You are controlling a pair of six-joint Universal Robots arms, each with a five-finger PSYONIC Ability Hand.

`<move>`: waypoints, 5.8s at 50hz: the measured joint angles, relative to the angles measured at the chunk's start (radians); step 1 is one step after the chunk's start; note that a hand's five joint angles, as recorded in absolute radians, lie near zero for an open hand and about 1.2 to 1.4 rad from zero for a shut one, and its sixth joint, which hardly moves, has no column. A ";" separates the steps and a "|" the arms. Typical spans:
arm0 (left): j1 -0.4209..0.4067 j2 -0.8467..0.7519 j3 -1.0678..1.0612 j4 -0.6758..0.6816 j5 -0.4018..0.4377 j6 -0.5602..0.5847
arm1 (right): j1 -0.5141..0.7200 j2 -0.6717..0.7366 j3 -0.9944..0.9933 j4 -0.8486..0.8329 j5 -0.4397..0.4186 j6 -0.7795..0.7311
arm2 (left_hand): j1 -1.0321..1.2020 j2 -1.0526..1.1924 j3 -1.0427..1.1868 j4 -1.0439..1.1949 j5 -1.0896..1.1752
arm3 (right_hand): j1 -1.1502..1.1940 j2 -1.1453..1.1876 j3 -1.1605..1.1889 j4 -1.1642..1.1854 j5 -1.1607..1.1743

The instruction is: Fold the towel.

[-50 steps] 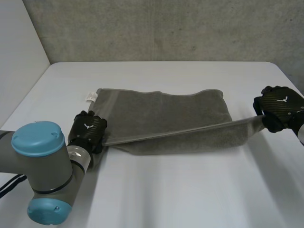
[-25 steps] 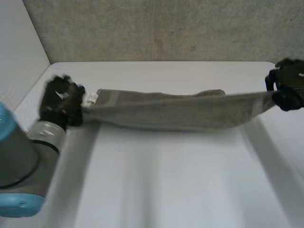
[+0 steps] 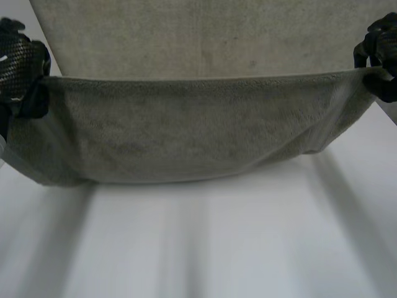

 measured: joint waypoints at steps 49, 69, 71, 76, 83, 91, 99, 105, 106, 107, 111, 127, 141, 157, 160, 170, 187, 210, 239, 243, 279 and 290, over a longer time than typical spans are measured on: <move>0.066 -0.456 0.282 0.378 0.129 -0.117 | 0.234 0.431 -0.375 -0.187 0.222 0.113 | 0.005 0.003 0.000 0.000 0.018 | 0.000 0.001 0.000 0.000 0.006; 0.178 -0.136 -0.192 0.276 0.290 -0.119 | -0.022 -0.018 0.163 -0.175 -0.047 0.000 | 0.005 0.003 0.000 0.000 0.018 | 0.000 0.001 0.000 0.000 0.006; 0.190 -0.085 -0.206 0.245 0.296 -0.121 | -0.047 -0.069 0.164 -0.159 -0.067 0.030 | 0.005 0.003 0.000 0.000 0.018 | 0.000 0.001 0.000 0.000 0.006; 0.228 0.013 -0.223 0.176 0.334 -0.124 | -0.110 -0.143 0.141 -0.116 -0.150 0.118 | 0.005 0.003 0.000 0.000 0.018 | 0.000 0.001 0.000 0.000 0.006; 0.245 -0.005 -0.209 0.159 0.367 -0.123 | -0.141 -0.089 0.122 -0.105 -0.218 0.148 | 0.005 0.003 0.000 0.000 0.018 | 0.000 0.001 0.000 0.000 0.006; 0.198 -0.224 -0.113 0.160 0.366 -0.114 | -0.101 0.161 0.079 -0.102 -0.190 0.048 | 0.005 0.003 0.000 0.000 0.018 | 0.000 0.001 0.000 0.000 0.006; 0.152 -0.442 0.030 0.162 0.361 -0.112 | -0.066 0.365 0.021 -0.091 -0.064 -0.077 | 0.005 0.003 0.000 0.000 0.018 | 0.000 0.001 0.000 0.000 0.006; 0.122 -0.596 0.159 0.162 0.360 -0.111 | -0.050 0.443 0.003 -0.061 0.034 -0.167 | 0.005 0.003 0.000 0.000 0.018 | 0.000 0.001 0.000 0.000 0.006; 0.116 -0.624 0.184 0.162 0.359 -0.111 | -0.048 0.451 0.003 -0.057 0.047 -0.179 | 0.005 0.003 0.000 0.000 0.018 | 0.000 0.001 0.000 0.000 0.006; 0.112 -0.642 0.200 0.161 0.359 -0.111 | -0.046 0.456 0.002 -0.055 0.053 -0.185 | 0.005 0.003 0.000 0.000 0.018 | 0.000 0.001 0.000 0.000 0.006; 0.087 -0.740 0.282 0.158 0.358 -0.110 | -0.033 0.489 -0.002 -0.052 0.089 -0.208 | 0.005 0.003 0.000 0.000 0.020 | 0.000 0.001 0.000 0.000 0.007; 0.051 -0.930 0.403 0.163 0.349 0.048 | 0.025 0.652 -0.046 -0.055 0.205 -0.250 | 0.005 0.003 0.000 0.000 0.028 | 0.000 0.001 0.000 0.000 0.010; 0.033 -0.972 0.490 0.185 0.354 0.067 | 0.029 0.662 -0.047 -0.079 0.223 -0.264 | 0.005 0.003 0.000 0.000 0.028 | 0.000 0.001 0.000 0.000 0.010; 0.038 -1.028 0.518 0.245 0.362 0.068 | 0.030 0.689 -0.055 -0.128 0.255 -0.263 | -0.408 -0.469 0.000 0.000 -0.444 | -0.119 -0.124 0.000 0.000 -0.108; 0.038 -1.025 0.511 0.244 0.361 0.069 | 0.030 0.693 -0.056 -0.126 0.257 -0.265 | -0.758 -0.801 0.000 0.000 -0.791 | -0.405 -0.409 0.000 0.000 -0.398; 0.049 -0.981 0.485 0.231 0.362 0.071 | 0.034 0.637 -0.043 -0.120 0.267 -0.232 | -1.039 -1.103 0.000 0.000 -1.095 | -1.066 -1.076 0.000 0.000 -1.100; 0.095 -0.646 0.282 0.233 0.323 0.059 | 0.029 0.210 0.214 -0.113 0.176 -0.123 | -1.041 -1.105 0.000 0.000 -1.095 | -1.073 -1.078 0.000 0.000 -1.100; 0.102 -0.421 0.049 0.133 0.232 -0.119 | 0.002 0.286 0.518 -0.127 0.172 -0.336 | -1.041 -1.105 0.000 0.000 -1.095 | -0.935 -0.942 0.000 0.000 -0.925; 0.099 -0.419 0.035 0.124 0.210 -0.135 | -0.159 0.374 0.445 -0.219 0.192 -0.479 | -1.044 -1.107 0.000 0.000 -1.095 | -0.015 -0.029 0.000 0.000 -0.010; 0.103 -0.418 0.030 0.124 0.209 -0.136 | -0.228 0.371 0.355 -0.168 0.190 -0.518 | -1.044 -1.107 0.000 0.000 -1.095 | -0.015 -0.029 0.000 0.000 -0.010; 0.064 -0.398 0.015 0.124 0.164 -0.136 | 0.860 0.709 -0.401 0.009 0.460 -0.380 | -1.044 -1.108 0.000 0.000 -1.095 | -0.012 -0.035 0.000 0.000 -0.022; 0.029 -0.411 0.020 0.129 0.165 -0.135 | 0.947 0.836 -0.355 -0.017 0.555 -0.386 | -1.044 -1.108 0.000 0.000 -1.095 | -0.952 -0.961 0.000 0.000 -1.034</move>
